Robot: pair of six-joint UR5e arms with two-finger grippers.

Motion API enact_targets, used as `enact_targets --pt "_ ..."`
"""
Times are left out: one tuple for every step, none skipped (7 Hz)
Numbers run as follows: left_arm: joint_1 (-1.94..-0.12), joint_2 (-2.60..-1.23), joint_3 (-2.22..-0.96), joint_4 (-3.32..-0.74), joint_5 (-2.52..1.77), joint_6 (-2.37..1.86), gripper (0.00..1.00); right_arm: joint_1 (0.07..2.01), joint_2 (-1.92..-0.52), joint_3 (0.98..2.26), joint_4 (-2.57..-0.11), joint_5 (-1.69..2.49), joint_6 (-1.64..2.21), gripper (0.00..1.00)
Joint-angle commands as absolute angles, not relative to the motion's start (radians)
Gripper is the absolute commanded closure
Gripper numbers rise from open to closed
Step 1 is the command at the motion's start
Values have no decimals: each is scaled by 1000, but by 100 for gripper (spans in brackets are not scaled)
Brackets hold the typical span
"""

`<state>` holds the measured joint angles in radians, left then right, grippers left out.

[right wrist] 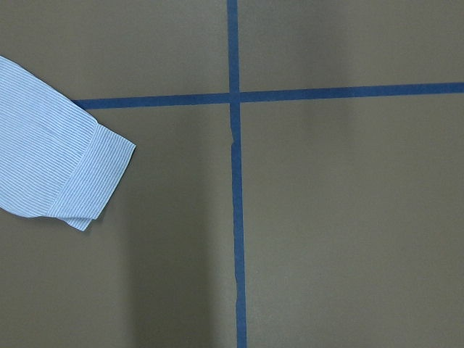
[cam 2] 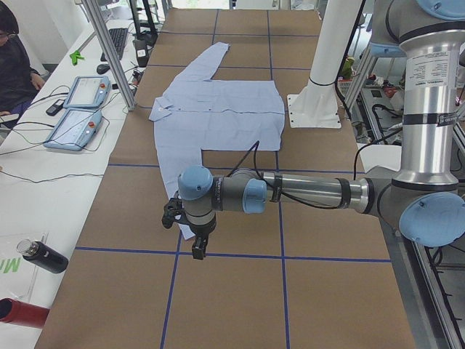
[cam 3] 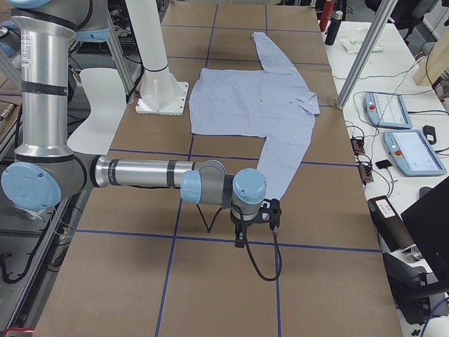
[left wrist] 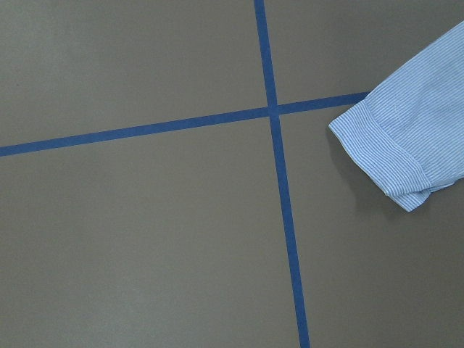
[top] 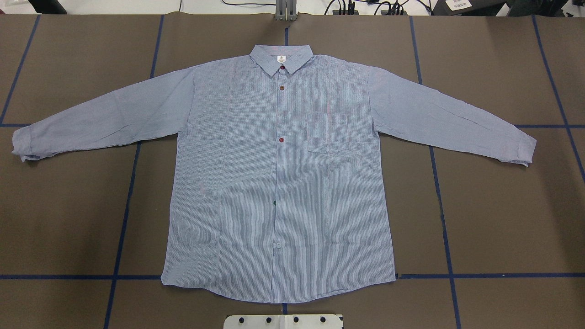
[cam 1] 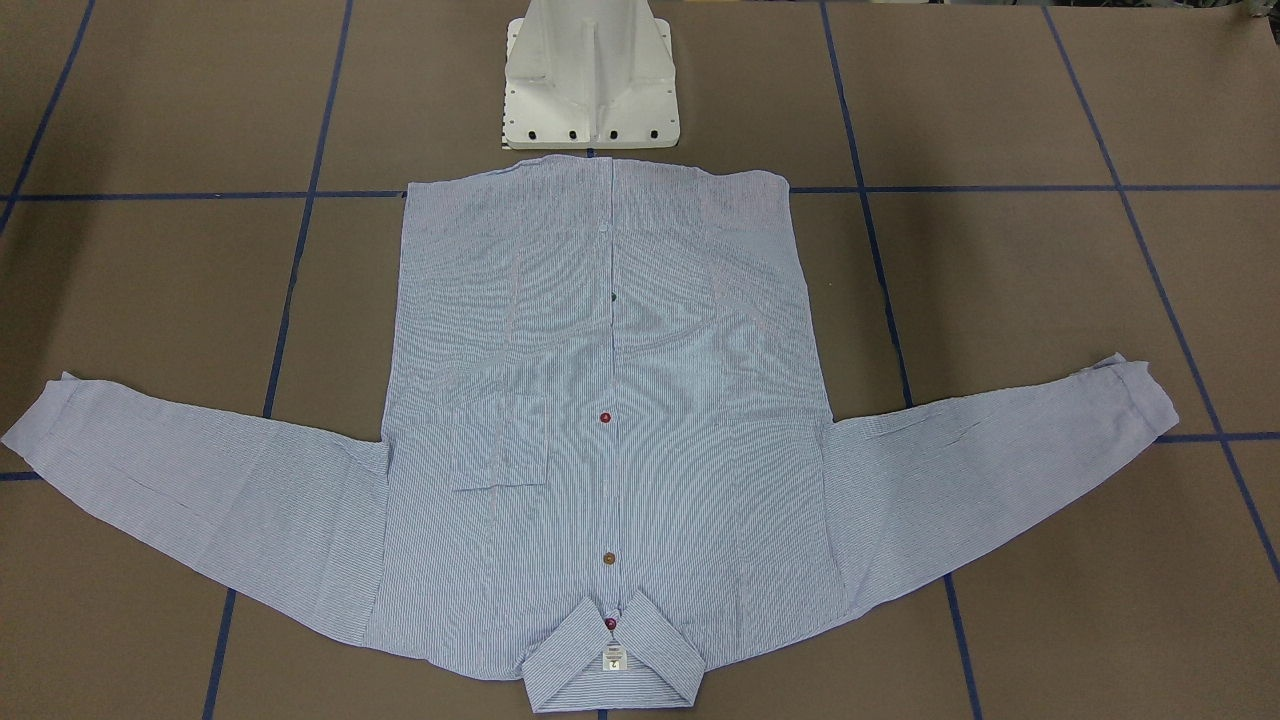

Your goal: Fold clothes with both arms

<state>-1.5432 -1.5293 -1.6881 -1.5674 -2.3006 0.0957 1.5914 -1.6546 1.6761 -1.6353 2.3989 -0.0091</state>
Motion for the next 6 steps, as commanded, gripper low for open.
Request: enact_targets --pt "-1542 -1593 -1689 -1603 -2301 92 0 1588 -1640 1678 -1612 2411 -8 0" --pt "-1542 -1638 -1675 -1606 -2301 89 0 1582 -1640 1677 -1529 2431 -8 0" --pt "-1534 -1673 -1677 -1618 -2301 87 0 1583 -1585 1668 -1482 2551 49 0" --pt "-1534 -1666 -1681 -1644 -2302 89 0 1559 -1591 1570 -1424 2581 63 0" --pt "-1534 -1667 -1674 -1655 -2301 89 0 1534 -1600 1531 -1296 2586 108 0" --pt "-1532 -1683 -1671 -1692 -2301 87 0 1470 -1580 1525 -1275 2542 206 0"
